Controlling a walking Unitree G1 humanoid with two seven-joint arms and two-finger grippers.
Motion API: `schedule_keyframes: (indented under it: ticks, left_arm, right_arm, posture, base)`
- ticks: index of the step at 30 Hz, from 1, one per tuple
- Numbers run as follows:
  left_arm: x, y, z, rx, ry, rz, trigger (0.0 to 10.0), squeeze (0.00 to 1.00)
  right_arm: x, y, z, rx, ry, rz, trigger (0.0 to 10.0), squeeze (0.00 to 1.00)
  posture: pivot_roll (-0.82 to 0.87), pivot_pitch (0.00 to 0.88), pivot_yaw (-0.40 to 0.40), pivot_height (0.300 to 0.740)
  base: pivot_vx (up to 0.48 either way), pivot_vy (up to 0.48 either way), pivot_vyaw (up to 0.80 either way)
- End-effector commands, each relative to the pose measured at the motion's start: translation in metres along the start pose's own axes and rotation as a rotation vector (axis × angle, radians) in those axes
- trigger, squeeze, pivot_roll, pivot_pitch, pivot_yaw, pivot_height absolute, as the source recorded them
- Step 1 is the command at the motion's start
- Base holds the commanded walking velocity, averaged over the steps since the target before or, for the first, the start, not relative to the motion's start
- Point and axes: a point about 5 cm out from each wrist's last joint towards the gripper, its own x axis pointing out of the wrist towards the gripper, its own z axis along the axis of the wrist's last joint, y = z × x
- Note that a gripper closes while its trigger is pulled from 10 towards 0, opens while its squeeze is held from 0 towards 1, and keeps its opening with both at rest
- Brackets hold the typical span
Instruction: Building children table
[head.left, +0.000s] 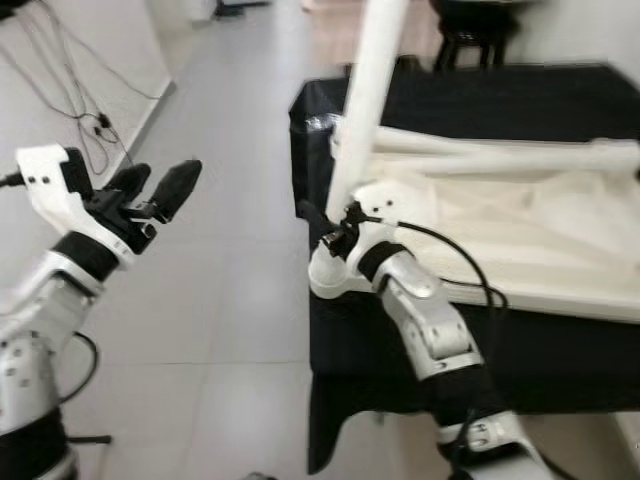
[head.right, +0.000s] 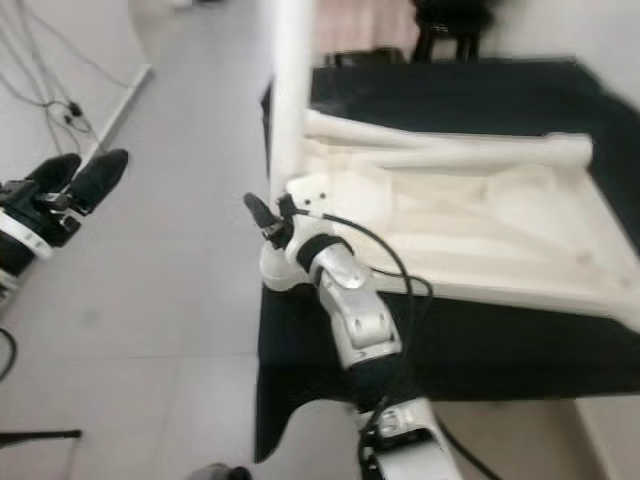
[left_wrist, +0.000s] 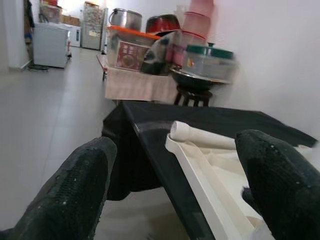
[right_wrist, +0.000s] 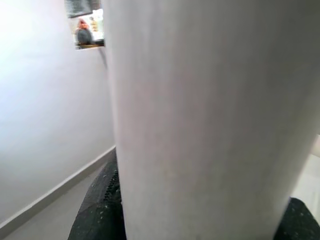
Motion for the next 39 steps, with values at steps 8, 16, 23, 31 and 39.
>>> schedule_keyframes:
  ticks: [8,16,23,31,39]
  left_arm:
    - [-0.005,-0.019,-0.035,-0.058,0.097,-0.011,10.0,0.0]
    - [-0.028,-0.039,-0.075,-0.073,0.295,-0.101,10.0,0.0]
    - [-0.053,-0.058,-0.107,-0.081,0.433,-0.145,10.0,0.0]
    - [-0.062,-0.064,-0.113,-0.054,0.452,-0.136,10.0,0.0]
    - [-0.063,-0.067,-0.114,-0.032,0.447,-0.154,10.0,0.0]
  right_arm:
    - [0.011,-0.018,-0.02,-0.041,0.139,-0.001,0.0,0.0]
    - [0.013,-0.001,0.025,0.076,-0.15,0.517,0.0,0.0]
    - [0.005,-0.014,0.032,-0.062,0.002,0.939,0.0,0.0]
    - [0.012,0.003,0.029,-0.583,0.16,1.145,0.0,0.0]
    - [0.005,-0.008,0.022,-0.759,0.312,1.23,0.0,0.0]
  posture:
    - [0.01,0.166,0.018,0.74]
    - [0.02,0.162,0.03,0.74]
    - [0.03,0.159,0.028,0.74]
    - [0.04,0.166,0.021,0.74]
    - [0.04,0.166,0.019,0.74]
  base:
    - [0.0,0.0,0.0]
    - [0.0,0.0,0.0]
    - [0.0,0.0,0.0]
    - [0.0,0.0,0.0]
    - [0.0,0.0,0.0]
